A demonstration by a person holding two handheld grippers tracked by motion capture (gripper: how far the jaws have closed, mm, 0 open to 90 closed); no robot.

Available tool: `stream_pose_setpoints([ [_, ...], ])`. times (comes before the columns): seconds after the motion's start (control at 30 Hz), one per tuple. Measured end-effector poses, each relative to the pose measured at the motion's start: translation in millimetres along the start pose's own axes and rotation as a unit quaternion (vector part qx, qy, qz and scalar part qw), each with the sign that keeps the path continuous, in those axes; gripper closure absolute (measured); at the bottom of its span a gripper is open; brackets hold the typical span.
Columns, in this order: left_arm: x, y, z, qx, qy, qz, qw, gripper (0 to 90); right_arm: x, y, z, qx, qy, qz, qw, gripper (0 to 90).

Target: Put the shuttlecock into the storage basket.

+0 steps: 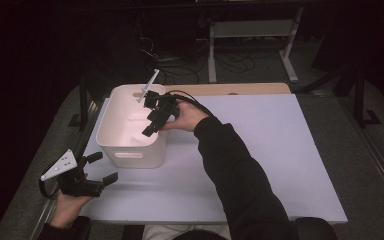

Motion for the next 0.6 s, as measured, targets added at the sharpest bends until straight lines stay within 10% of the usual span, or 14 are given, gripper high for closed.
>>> stream_pose_setpoints([
  [0.6, -0.6, -0.2, -0.4, 0.000, -0.003, 0.002, 1.0000, 0.0, 20.7, -9.2, 4.9, -0.015, -0.045, -0.013, 0.9988, 7.1],
])
Point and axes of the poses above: each handheld gripper's, and its own axes: x roughly backward along the jaws, y roughly out of its top, z roughly to its left, the point moved 3 cm from there along -x, roughly forward along the jaws, and after that the axes turned 14 degrees about z, right-handed, at the moved point
